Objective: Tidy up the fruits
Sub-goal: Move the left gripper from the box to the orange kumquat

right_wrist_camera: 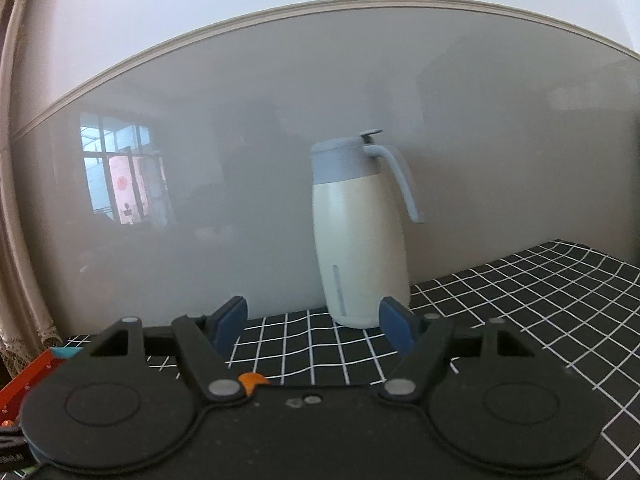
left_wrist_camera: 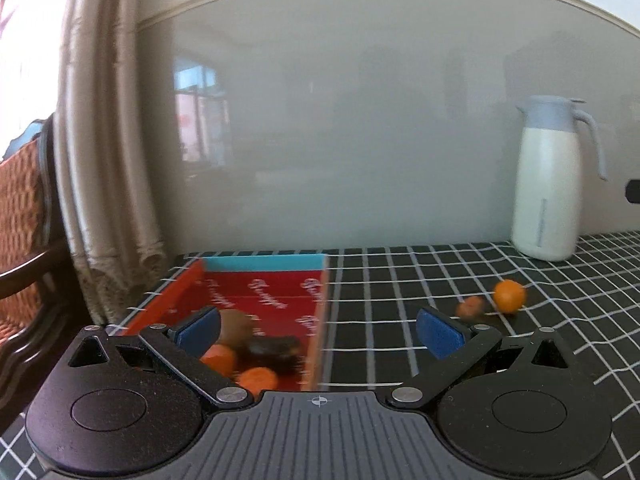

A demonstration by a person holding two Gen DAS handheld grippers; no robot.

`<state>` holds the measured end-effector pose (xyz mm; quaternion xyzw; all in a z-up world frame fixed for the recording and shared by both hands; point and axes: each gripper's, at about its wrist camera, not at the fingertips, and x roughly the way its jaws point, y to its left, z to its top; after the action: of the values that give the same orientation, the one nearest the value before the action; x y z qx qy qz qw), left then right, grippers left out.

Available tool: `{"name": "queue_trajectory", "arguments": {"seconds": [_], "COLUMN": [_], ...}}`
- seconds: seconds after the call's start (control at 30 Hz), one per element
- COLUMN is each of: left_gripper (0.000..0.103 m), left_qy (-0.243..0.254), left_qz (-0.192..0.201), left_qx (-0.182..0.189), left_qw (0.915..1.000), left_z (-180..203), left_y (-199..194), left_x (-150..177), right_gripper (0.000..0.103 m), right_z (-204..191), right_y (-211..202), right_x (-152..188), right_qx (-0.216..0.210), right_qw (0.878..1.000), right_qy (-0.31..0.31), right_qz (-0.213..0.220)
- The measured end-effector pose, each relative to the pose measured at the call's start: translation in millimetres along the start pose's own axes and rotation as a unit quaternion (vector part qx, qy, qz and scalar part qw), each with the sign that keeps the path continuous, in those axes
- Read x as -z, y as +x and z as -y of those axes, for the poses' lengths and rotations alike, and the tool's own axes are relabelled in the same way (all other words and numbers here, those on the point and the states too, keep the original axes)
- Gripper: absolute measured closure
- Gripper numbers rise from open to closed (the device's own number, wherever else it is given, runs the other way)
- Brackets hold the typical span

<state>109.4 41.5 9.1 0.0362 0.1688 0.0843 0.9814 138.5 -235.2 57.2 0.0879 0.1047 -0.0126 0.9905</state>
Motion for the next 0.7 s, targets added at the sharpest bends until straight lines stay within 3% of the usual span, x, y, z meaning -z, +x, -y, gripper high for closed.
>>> {"name": "queue_trajectory", "arguments": {"seconds": [0.3, 0.7], "left_gripper": [0.0, 0.0], "left_qy": [0.034, 0.031], "left_qz": [-0.002, -0.008], "left_qx": [0.036, 0.081], "left_qw": [0.9988, 0.9962], "left_z": [50, 105], "left_y": [10, 25], "left_x": [1, -2], "right_gripper": [0.03, 0.03], "right_z": [21, 60], "right_y": [-2, -11], "right_x": [1, 1], "right_qx": [0.013, 0.048], "right_qw": [1.0, 0.999], "right_qy": [-0.001, 0.001], "right_qz": [-0.005, -0.006]}}
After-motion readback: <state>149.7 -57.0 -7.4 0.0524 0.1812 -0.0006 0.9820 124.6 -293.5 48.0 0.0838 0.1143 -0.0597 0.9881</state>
